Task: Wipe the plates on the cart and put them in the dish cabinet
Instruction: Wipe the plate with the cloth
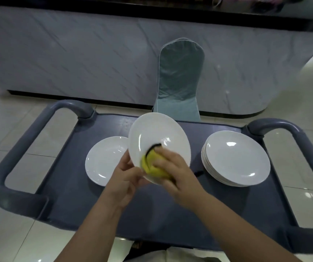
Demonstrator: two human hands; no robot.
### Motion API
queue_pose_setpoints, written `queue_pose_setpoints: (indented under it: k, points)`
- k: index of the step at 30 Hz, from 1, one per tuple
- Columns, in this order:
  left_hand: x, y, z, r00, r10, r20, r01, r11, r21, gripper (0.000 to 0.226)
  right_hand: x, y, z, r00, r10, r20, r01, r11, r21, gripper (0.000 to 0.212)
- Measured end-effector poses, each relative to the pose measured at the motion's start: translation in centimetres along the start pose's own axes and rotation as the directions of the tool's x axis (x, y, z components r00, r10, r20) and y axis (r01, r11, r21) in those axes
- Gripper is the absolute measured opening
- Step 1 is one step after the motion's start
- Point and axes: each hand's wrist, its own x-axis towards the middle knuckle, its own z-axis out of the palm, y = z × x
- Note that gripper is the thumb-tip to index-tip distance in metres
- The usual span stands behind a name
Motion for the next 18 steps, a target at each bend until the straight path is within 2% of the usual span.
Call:
queue_pose_setpoints:
  k: [1,3,5,7,8,10,12,13,15,18]
  points:
    - [0.0,0.1,-0.6,1.000,-0.006,-0.014,0.006,1.000,-0.009,0.063,-2.0,1.0,-0.4,1.000,0.009,0.004,-0.009,1.000,0.003,0.045]
    - [0.0,-0.2,-1.0,1.000,-0.027,-0.011,0.027,1.000,0.014,0.071,-3.5,3.8,-2.1,0.987,0.148,-0.061,-0.147,0.989,0.023,0.042]
    - [0.0,-1.0,-0.7,0.997,-0.075,0.013,0.074,0.994,0.082,0.073,-1.6,5.8,-3.5,0.933,0.310,-0.180,-0.314,0.950,0.012,0.041]
    - [0.2,-1.4,0.2,0.993,-0.108,0.045,0.100,0.985,0.139,0.071,2.4,5.3,-3.8,0.886,0.364,-0.287,-0.376,0.927,0.015,0.045]
    - [0.4,-1.5,0.7,0.992,-0.110,0.058,0.101,0.984,0.148,0.070,4.2,4.0,-3.5,0.887,0.354,-0.295,-0.359,0.932,0.040,0.045]
    - [1.0,-1.0,1.1,0.994,-0.089,0.070,0.081,0.990,0.114,0.067,5.0,1.3,-2.5,0.948,0.206,-0.243,-0.205,0.978,0.029,0.044]
    - [1.7,-0.1,0.7,0.995,-0.055,0.084,0.050,0.997,0.061,0.064,2.2,0.6,-1.1,0.990,0.032,-0.136,-0.033,0.999,-0.008,0.043]
    - [2.1,0.2,0.3,0.996,-0.045,0.077,0.042,0.998,0.038,0.064,0.0,1.0,-0.6,0.995,-0.005,-0.102,0.004,1.000,-0.018,0.041]
    - [2.6,0.4,-0.3,0.998,-0.047,0.050,0.046,0.999,0.015,0.067,-3.1,3.1,-1.0,0.989,0.047,-0.143,-0.050,0.999,-0.020,0.042]
    - [2.8,-0.4,0.1,0.994,-0.096,0.051,0.093,0.994,0.049,0.068,-1.1,5.5,-2.8,0.897,0.286,-0.337,-0.307,0.952,-0.011,0.044]
